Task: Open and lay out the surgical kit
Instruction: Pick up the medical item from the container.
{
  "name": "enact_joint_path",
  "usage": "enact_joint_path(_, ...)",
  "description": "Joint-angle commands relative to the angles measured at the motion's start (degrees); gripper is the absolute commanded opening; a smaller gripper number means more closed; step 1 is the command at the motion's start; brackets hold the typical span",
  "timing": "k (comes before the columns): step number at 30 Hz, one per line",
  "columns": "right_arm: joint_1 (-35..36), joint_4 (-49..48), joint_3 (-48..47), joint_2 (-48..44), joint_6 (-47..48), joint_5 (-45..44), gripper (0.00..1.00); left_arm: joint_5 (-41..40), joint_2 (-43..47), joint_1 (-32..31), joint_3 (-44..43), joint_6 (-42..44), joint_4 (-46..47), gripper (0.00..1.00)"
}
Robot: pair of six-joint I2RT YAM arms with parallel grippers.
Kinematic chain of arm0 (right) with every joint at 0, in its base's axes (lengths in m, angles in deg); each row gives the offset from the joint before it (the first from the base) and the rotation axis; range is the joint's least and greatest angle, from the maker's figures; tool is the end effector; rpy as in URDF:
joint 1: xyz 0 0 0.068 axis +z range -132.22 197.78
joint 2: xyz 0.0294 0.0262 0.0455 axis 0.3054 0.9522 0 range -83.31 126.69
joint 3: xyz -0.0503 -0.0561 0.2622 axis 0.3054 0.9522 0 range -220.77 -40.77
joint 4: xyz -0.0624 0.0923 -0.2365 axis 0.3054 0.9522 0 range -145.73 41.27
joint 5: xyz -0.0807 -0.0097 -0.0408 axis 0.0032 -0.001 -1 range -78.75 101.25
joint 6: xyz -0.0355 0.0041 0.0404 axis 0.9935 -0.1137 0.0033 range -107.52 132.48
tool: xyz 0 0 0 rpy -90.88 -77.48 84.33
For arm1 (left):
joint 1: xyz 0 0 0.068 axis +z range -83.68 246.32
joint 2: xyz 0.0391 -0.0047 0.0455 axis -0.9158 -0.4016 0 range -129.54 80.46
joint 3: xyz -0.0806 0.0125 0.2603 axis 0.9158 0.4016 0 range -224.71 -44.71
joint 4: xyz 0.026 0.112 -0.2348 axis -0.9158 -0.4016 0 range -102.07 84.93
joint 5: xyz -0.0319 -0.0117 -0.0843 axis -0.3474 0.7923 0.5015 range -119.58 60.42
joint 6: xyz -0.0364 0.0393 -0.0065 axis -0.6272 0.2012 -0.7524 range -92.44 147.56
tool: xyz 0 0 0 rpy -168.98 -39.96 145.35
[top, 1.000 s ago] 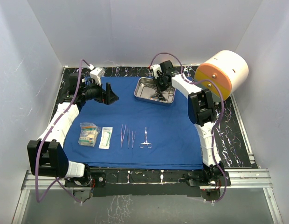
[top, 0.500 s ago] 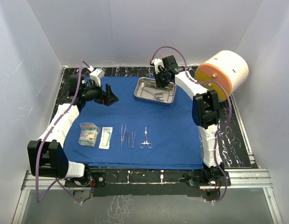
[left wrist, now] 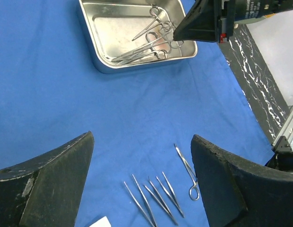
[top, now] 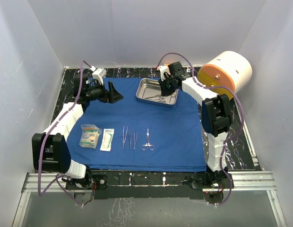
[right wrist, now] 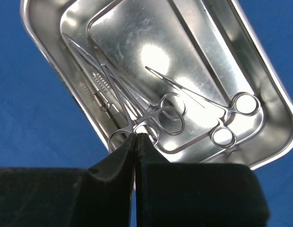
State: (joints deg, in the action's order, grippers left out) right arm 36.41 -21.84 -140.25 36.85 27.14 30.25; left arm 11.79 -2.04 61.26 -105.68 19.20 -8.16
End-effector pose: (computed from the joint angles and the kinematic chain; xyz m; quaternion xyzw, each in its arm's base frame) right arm 0.4373 0.1597 0.2236 -0.3172 0.8858 0.1675 0.2945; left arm 0.3236 -0.0523 0.2990 0.1680 0.7925 -0.3543 0.4670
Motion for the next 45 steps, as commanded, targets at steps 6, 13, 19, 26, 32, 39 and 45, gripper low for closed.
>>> enact_joint_path(6, -0.2, -7.2, 5.5, -7.9, -6.6, -0.4, 0.00, 0.9, -6.4, -4.7, -1.7, -5.4, 5.3, 0.81)
enact_joint_path(13, -0.6, -5.2, 1.6, -4.3, -3.2, -1.8, 0.03, 0.4, -6.7, -6.8, -0.2, -5.6, 7.1, 0.80)
enact_joint_path(19, -0.9, 2.2, -3.9, -0.9, 2.5, 3.8, 0.41, -0.5, -4.1, -6.9, 2.0, -3.8, 7.7, 0.80)
enact_joint_path(26, -0.9, 11.3, -7.5, 0.4, 11.1, 8.4, 0.63, -0.5, -3.3, -6.9, 2.7, -3.3, 7.4, 0.80)
enact_joint_path(32, -0.9, 17.3, -11.4, 4.4, 16.2, 10.7, 0.66, -0.7, -2.8, -6.8, 3.2, -3.0, 7.7, 0.80)
enact_joint_path(39, -0.6, 18.7, -13.9, 7.4, 18.5, 10.3, 0.61, -1.0, -3.0, -6.9, 3.0, -2.5, 7.4, 0.81)
enact_joint_path(45, -0.5, 19.7, -14.3, 7.8, 19.0, 10.3, 0.46, -1.1, -2.9, -6.9, 3.1, -2.5, 7.4, 0.81)
